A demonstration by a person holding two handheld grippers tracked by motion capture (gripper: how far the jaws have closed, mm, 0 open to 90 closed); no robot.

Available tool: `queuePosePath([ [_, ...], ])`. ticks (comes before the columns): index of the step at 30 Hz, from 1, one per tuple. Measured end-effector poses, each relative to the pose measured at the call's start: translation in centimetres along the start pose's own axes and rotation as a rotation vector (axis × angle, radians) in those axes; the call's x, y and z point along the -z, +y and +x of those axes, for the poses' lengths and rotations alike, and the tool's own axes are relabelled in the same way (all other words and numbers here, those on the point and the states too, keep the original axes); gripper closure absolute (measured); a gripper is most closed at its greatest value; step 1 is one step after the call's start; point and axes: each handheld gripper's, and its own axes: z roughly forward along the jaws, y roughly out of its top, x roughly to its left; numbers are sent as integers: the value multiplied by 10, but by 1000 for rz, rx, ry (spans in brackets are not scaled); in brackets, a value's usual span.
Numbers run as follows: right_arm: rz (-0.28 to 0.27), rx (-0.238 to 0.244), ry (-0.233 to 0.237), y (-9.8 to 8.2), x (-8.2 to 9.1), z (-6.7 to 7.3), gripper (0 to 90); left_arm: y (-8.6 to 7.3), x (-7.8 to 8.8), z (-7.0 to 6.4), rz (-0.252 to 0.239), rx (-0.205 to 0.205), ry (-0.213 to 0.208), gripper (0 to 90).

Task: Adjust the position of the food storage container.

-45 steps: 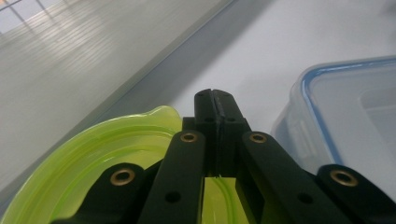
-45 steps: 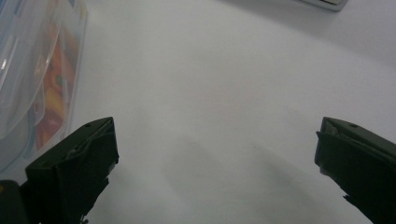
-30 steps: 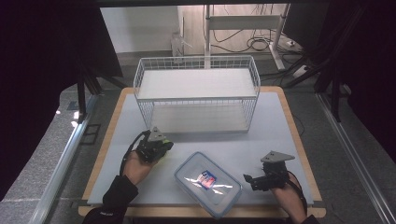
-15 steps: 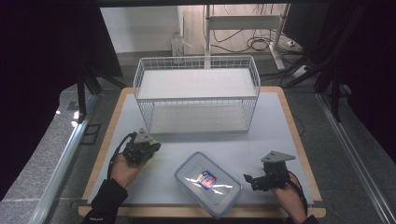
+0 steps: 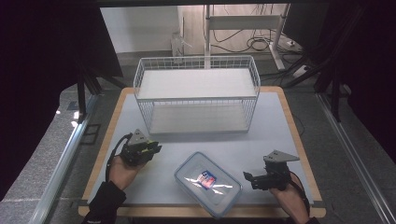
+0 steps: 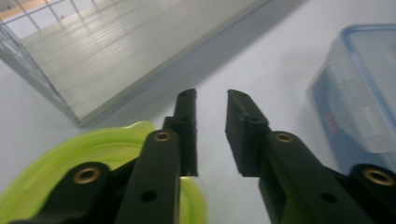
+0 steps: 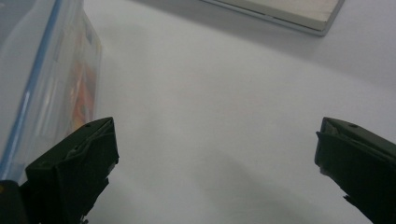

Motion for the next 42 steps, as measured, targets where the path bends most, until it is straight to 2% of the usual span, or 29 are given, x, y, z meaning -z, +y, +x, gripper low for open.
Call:
queuePosePath([
  [4, 2, 8, -7, 2, 5, 7, 0, -4, 4, -10, -34, -2, -19, 675],
  [6, 20, 15, 21, 1, 8, 11, 0, -6, 7, -17, -52, -7, -27, 666],
  [7, 34, 23, 57, 1, 12, 15, 2, -8, 8, -21, -61, -11, -40, 670],
  [9, 48, 25, 62, 1, 14, 20, 61, -9, 9, -24, -63, -13, -46, 680],
  [10, 51, 29, 62, 0, 16, 23, 103, -11, 10, -28, -67, -16, -64, 688],
  [11, 51, 29, 62, 0, 16, 23, 103, -11, 10, -28, -67, -16, -64, 698],
  [12, 51, 46, 77, 0, 22, 29, 245, -13, 9, -33, -58, -19, -79, 710],
  [13, 51, 46, 77, 0, 22, 29, 245, -13, 9, -33, -58, -19, -79, 719],
  [14, 53, 51, 86, 0, 25, 31, 304, -14, 7, -36, -48, -23, -90, 719],
  [15, 54, 66, 107, 0, 30, 35, 441, -15, 6, -37, -42, -25, -96, 746],
  [16, 54, 71, 113, -1, 33, 37, 515, -15, 3, -41, -26, -38, -105, 760],
  [20, 74, 103, 141, -6, 42, 45, 769, -16, -1, -45, -13, -49, -126, 798],
  [21, 74, 103, 141, -6, 42, 45, 769, -16, -1, -45, -13, -49, -126, 805],
  [22, 80, 127, 154, -10, 47, 50, 857, -16, -3, -46, -7, -51, -131, 812],
  [23, 80, 127, 154, -10, 47, 50, 857, -16, -3, -46, -7, -51, -131, 817],
  [24, 97, 130, 202, -13, 49, 54, 898, -16, -4, -47, -4, -48, -136, 823],
  [25, 97, 130, 202, -13, 49, 54, 898, -16, -5, -47, -2, -46, -141, 823],
  [26, 121, 133, 244, -17, 48, 59, 900, -16, -7, -48, 8, -44, -149, 829],
  [29, 170, 160, 303, -21, 43, 70, 900, -17, -9, -50, 18, -48, -153, 832],
  [31, 183, 169, 330, -23, 39, 78, 900, -17, -11, -52, 36, -50, -162, 835],
  [35, 202, 188, 328, -22, 32, 83, 900, -17, -13, -54, 46, -50, -176, 840],
  [37, 194, 167, 324, -22, 29, 80, 900, -17, -14, -55, 53, -49, -177, 857],
  [39, 188, 167, 312, -21, 29, 78, 900, -17, -14, -55, 58, -43, -175, 868],
  [42, 175, 146, 282, -18, 26, 71, 900, -18, -14, -55, 59, -18, -178, 886],
])
